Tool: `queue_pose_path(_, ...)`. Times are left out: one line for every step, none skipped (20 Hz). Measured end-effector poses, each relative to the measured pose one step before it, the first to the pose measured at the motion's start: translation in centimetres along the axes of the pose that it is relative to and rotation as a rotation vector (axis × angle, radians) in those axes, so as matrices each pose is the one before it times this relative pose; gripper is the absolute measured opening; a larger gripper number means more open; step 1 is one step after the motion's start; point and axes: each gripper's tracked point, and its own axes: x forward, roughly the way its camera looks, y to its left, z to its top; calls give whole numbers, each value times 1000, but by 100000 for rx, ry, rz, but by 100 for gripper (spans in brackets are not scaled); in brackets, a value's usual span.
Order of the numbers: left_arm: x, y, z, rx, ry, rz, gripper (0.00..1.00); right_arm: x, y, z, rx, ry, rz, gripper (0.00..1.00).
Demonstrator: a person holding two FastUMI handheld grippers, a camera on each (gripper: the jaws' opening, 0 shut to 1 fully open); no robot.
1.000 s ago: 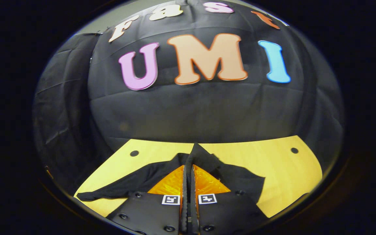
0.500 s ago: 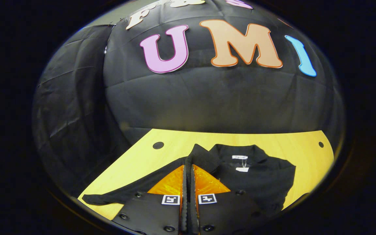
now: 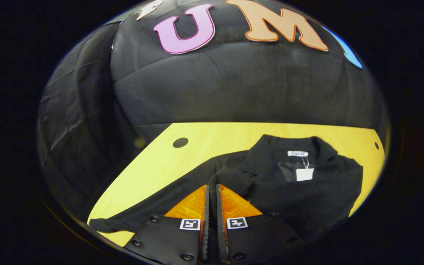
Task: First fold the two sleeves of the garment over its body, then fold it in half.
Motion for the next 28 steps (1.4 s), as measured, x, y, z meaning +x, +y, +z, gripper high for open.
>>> queue_pose_path(-69,-79,-330,-447,735,770,92,127,10,-409,593,1122,564,12)
queue_pose_path(-69,13,-275,-314,874,562,92,158,387,-332,1313,1419,2367,8)
queue_pose_path(-108,-20,-338,-78,594,285,92,282,369,-359,1769,1508,2268,15)
queue_pose_path(-93,40,-150,79,404,187,92,304,270,-263,1795,1547,1649,12)
queue_pose_path(-78,42,-180,193,179,370,93,333,140,-386,1535,1036,1424,24)
queue_pose_path(-17,98,-16,142,120,517,92,217,5,-71,1434,513,791,41)
queue_pose_path(-43,104,-116,-292,76,572,92,-67,468,202,1976,350,2638,46)
queue_pose_path(6,86,-49,-716,134,440,92,-562,180,107,1634,-476,795,62)
queue_pose_path(108,34,-196,-556,289,385,92,89,-333,836,701,-1774,-807,78)
queue_pose_path(94,106,-157,-201,237,710,93,-109,-380,778,107,-2327,-358,94)
queue_pose_path(127,201,-310,12,503,600,93,-471,-3,851,332,-2346,291,98)
queue_pose_path(117,182,-318,215,470,736,93,-615,-16,823,362,-2214,482,98)
queue_pose_path(265,193,-239,240,426,684,94,-741,-190,739,14,-1858,309,98)
queue_pose_path(332,193,-268,289,672,656,93,-829,-362,718,-720,-1634,-312,98)
queue_pose_path(282,194,-380,167,949,488,94,-921,-589,691,-1640,-1822,-457,98)
queue_pose_path(257,118,-415,-110,1653,402,92,-945,-599,753,-2493,-2690,-722,98)
queue_pose_path(217,107,-462,-21,1469,453,94,-1155,-516,693,-2678,-2842,-1119,98)
queue_pose_path(385,228,-279,344,919,1023,94,-1410,-596,730,-2482,-2733,-1390,98)
queue_pose_path(368,353,-89,550,131,1311,95,-1351,-602,415,-1365,-2230,-1168,94)
queue_pose_path(355,413,-314,660,603,1355,94,-1408,-673,511,-683,-2149,-993,98)
queue_pose_path(438,393,-251,534,707,1440,95,-1633,-461,428,-162,-2311,-704,98)
queue_pose_path(536,437,-420,429,761,1341,94,-1825,-620,501,-65,-2642,-1208,98)
queue_pose_path(570,554,-588,789,1459,1794,94,-1622,-987,323,-61,-2941,-1194,94)
queue_pose_path(573,621,-745,1168,1423,2159,95,-1512,-753,261,-11,-2650,-1121,98)
queue_pose_path(608,530,-868,969,1701,1796,95,-1484,-732,15,22,-1699,-1316,98)
queue_pose_path(537,355,-836,471,1828,1112,93,-1524,-672,-41,309,-1125,-1394,97)
queue_pose_path(537,272,-778,127,1892,987,95,-1372,-792,-63,573,-1063,-1313,98)
queue_pose_path(642,276,-737,-417,1592,1331,94,-1332,-716,121,909,-1449,-1364,98)
